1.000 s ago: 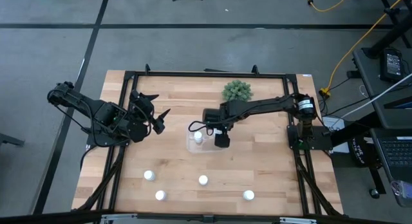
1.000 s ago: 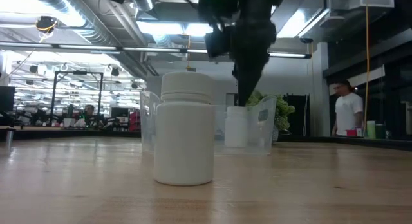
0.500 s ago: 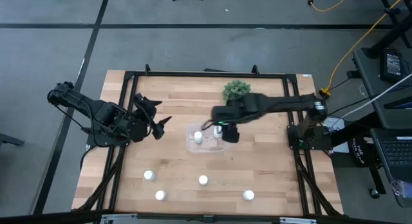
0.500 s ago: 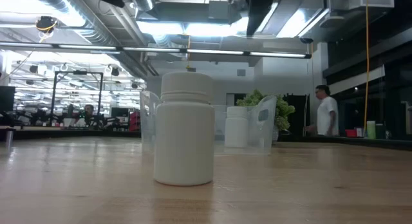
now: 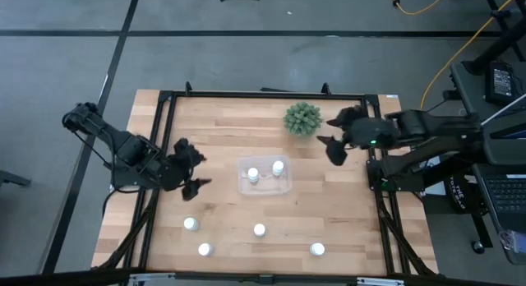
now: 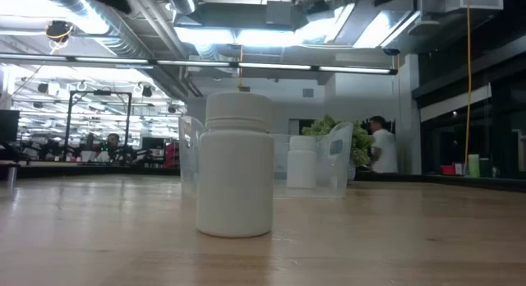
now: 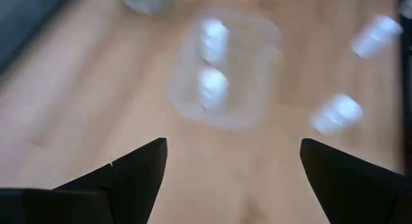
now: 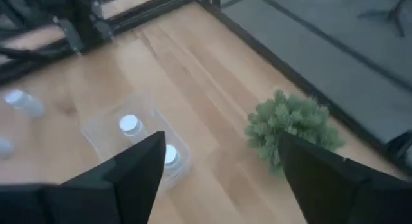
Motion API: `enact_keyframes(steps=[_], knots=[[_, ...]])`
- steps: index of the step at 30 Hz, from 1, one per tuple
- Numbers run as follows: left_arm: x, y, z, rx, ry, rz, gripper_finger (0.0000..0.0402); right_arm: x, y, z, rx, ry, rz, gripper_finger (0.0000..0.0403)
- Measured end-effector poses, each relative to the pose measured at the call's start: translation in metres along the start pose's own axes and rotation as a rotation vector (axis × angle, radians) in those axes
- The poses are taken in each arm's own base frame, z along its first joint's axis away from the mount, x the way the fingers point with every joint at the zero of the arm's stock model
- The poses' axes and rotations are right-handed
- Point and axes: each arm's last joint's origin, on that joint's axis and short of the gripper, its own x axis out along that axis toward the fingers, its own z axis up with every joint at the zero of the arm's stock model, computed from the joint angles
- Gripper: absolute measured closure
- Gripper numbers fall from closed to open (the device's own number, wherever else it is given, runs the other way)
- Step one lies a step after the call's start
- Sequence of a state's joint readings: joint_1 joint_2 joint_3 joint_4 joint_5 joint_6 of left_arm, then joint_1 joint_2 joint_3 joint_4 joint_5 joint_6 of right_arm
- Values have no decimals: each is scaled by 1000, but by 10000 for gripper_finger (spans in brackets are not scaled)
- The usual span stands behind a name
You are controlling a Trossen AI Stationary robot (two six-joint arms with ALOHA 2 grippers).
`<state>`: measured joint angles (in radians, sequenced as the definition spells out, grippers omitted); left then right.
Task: Pick and place pill bottles into a basket
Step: Put the white pill bottle into the transparent bin
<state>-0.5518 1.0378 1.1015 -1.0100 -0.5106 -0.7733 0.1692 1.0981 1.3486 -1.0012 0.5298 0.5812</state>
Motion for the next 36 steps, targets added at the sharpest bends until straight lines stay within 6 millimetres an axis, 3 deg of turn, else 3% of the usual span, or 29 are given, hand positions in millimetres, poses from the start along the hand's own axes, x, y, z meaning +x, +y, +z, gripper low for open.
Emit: enact_keyframes(steps=[5,11,17,21,29,36], knots=[[-10,-19,-15,-81,109,-169,54,-3,-10,-16,62,12,4,102],[-10,-49,-42,-52,255,-233,54,7,-4,-18,60,-5,21,102],[10,-76,-69,-47,505,-191,54,7,4,-7,-138,-113,80,102],[23,-85,-78,-148,588,-110,54,7,6,-1,-285,-177,73,102],[32,-93,-84,-389,637,-13,54,8,3,5,-434,-223,20,102],[41,-94,-86,-494,512,85,54,8,3,5,-523,-224,12,102]])
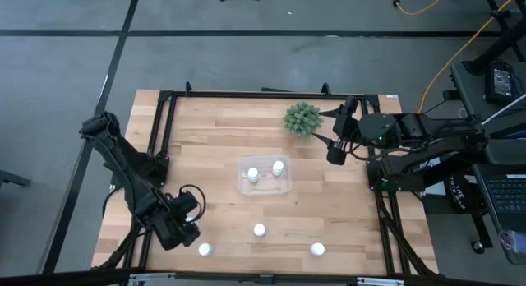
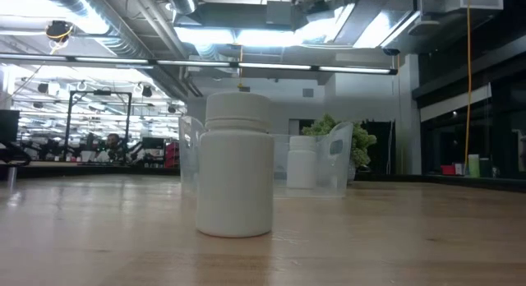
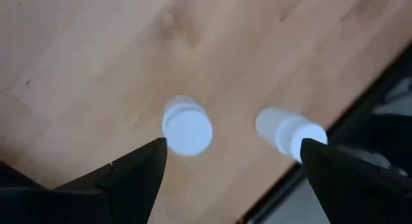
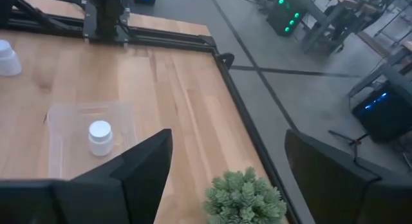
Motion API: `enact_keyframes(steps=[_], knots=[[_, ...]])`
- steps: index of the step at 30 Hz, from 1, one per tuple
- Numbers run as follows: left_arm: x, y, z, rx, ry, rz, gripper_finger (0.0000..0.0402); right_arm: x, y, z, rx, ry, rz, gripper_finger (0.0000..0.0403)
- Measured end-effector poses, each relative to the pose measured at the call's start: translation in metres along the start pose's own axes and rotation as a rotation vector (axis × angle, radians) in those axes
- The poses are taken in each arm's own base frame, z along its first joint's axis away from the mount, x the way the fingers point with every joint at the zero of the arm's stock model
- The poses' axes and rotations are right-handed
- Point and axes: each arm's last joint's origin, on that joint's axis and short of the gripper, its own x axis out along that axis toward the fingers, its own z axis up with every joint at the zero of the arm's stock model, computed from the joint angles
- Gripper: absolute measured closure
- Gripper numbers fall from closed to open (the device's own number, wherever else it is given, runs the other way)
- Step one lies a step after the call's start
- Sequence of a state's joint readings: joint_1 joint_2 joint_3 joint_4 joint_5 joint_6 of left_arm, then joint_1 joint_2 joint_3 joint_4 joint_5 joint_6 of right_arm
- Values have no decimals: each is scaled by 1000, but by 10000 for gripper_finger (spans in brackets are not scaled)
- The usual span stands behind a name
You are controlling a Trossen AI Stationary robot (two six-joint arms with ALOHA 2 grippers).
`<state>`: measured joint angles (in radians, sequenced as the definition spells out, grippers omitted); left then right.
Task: Pick and place pill bottles into a basket
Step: Put the white pill bottle into the transparent bin
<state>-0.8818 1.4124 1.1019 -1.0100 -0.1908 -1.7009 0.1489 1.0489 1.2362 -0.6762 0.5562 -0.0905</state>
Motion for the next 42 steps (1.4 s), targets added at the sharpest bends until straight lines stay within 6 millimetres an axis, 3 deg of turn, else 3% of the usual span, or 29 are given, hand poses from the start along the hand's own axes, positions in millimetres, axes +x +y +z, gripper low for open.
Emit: enact_keyframes(steps=[8,22,29,33,40,42], knots=[[35,-8,-8,-21,41,137,54,0,0,0,-51,3,1,102],[76,-11,-14,-81,2,294,54,0,0,0,-78,1,10,102],[82,-12,-15,-111,3,308,61,0,0,0,-74,1,11,102],[81,-12,-16,-112,14,308,96,0,0,0,-72,1,11,102],[81,-13,-16,-146,22,300,228,0,0,0,-70,1,11,102],[81,-13,-15,-157,21,300,238,0,0,0,-70,1,11,102]])
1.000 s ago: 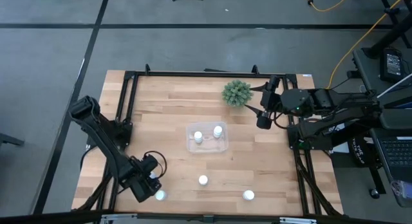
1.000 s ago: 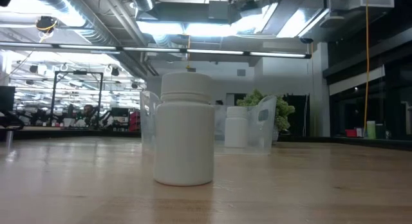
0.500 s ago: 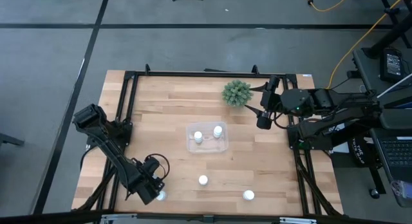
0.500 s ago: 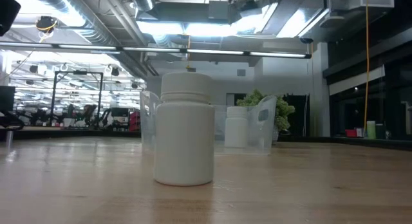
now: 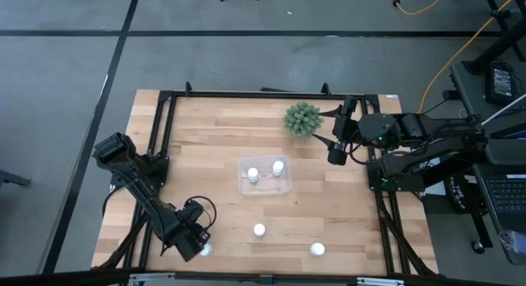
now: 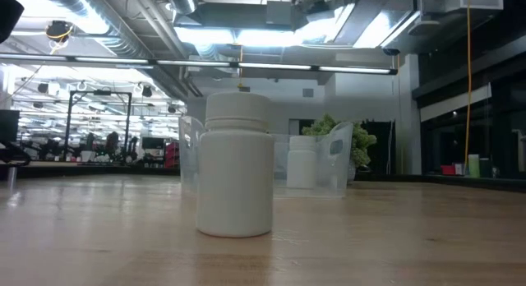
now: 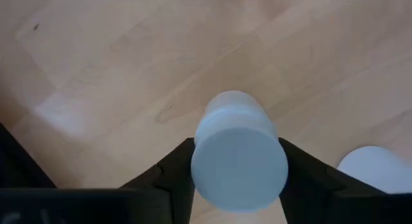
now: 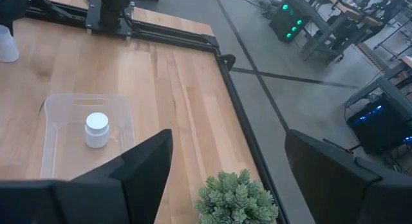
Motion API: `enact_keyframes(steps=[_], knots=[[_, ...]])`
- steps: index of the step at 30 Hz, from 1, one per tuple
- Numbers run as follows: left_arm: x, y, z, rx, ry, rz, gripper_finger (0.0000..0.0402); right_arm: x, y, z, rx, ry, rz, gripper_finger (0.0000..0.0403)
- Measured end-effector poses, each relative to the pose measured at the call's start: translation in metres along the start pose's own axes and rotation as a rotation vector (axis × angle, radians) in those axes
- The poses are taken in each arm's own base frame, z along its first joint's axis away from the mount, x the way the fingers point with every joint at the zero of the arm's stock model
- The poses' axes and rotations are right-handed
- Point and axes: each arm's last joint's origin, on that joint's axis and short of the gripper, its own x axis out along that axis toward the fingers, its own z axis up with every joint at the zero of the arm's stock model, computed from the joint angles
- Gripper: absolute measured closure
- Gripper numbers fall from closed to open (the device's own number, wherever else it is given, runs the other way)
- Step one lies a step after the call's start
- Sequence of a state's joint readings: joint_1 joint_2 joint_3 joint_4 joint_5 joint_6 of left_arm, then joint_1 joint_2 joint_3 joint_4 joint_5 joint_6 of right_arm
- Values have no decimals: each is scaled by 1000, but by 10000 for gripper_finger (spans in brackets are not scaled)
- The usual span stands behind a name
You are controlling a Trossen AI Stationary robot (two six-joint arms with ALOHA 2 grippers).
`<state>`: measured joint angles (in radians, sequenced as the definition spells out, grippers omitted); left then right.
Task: Pick and place pill bottles into a basket
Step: Put the white pill bottle into the transparent bin
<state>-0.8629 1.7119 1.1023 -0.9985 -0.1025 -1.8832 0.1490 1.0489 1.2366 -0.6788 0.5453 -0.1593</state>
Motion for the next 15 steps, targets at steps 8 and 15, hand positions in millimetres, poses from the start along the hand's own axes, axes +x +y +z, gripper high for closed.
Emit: enact_keyframes(steps=[8,15], knots=[[-25,-12,18,37,-67,-106,238,0,0,0,-1,2,0,102],[-77,-23,72,144,-166,-244,238,0,0,-1,-3,5,1,102]])
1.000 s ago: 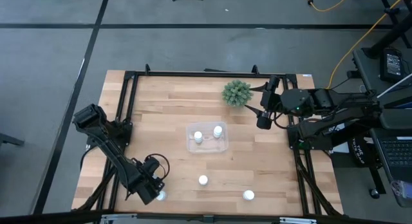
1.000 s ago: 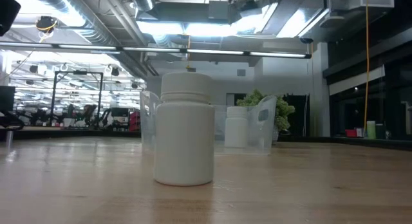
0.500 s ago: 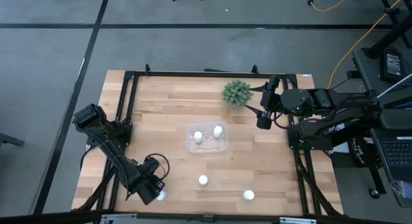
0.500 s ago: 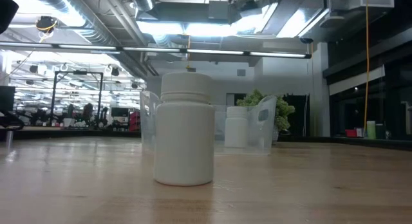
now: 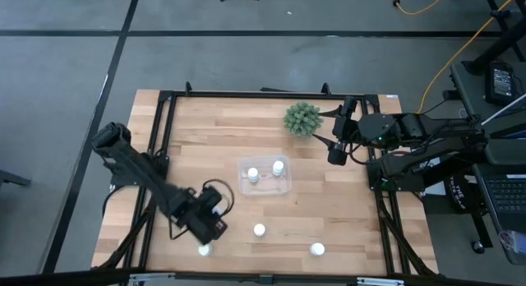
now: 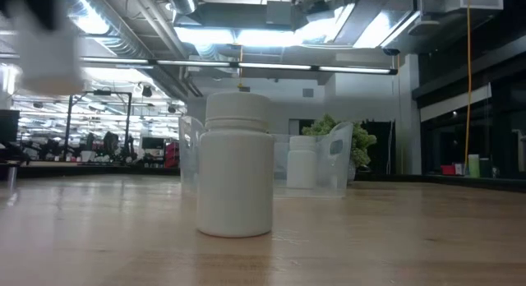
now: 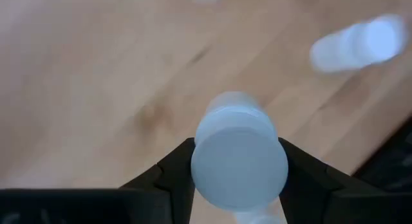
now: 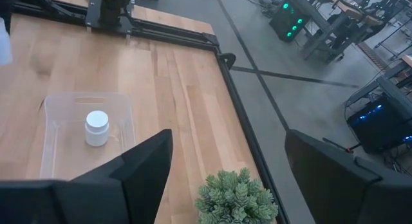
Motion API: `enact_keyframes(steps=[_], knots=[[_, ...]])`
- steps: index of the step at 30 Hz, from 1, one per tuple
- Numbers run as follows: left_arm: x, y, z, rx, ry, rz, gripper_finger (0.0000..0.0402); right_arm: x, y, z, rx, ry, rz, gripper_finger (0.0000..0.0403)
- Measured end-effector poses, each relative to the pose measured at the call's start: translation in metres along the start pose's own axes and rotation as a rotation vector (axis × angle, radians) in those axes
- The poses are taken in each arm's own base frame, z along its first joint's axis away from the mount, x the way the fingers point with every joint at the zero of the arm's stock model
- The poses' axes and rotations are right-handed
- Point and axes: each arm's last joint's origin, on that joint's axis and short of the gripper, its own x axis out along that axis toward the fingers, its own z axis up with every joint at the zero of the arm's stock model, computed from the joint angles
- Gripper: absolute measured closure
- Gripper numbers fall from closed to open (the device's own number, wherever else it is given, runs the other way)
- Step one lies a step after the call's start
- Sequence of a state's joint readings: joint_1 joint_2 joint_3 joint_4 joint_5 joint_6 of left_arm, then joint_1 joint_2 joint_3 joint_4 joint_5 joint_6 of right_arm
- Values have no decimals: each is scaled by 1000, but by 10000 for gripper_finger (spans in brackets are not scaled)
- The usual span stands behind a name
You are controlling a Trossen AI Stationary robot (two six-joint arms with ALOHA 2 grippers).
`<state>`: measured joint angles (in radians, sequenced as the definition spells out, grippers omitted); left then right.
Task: Pick and place pill bottles into a basket
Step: Put the white pill bottle into the transparent bin
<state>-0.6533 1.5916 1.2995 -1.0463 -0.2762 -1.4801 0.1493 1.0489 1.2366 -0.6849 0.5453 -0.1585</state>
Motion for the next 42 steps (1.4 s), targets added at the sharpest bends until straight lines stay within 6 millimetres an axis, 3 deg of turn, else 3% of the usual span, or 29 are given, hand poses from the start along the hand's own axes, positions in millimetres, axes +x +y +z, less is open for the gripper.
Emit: enact_keyframes(steps=[5,11,18,24,31,42], knots=[[-12,-6,50,140,42,-82,238,-2,-1,0,3,-5,-1,102],[-9,-11,102,320,5,-164,238,-7,-4,-5,30,19,2,102],[20,-10,152,465,52,-208,238,-17,-8,-15,100,86,7,102],[48,-20,187,579,64,-218,238,-27,-13,-24,144,127,5,102],[75,-33,202,693,79,-195,238,-38,-19,-27,182,102,3,102],[115,-33,199,751,157,-122,238,-45,-23,-29,199,91,2,102]])
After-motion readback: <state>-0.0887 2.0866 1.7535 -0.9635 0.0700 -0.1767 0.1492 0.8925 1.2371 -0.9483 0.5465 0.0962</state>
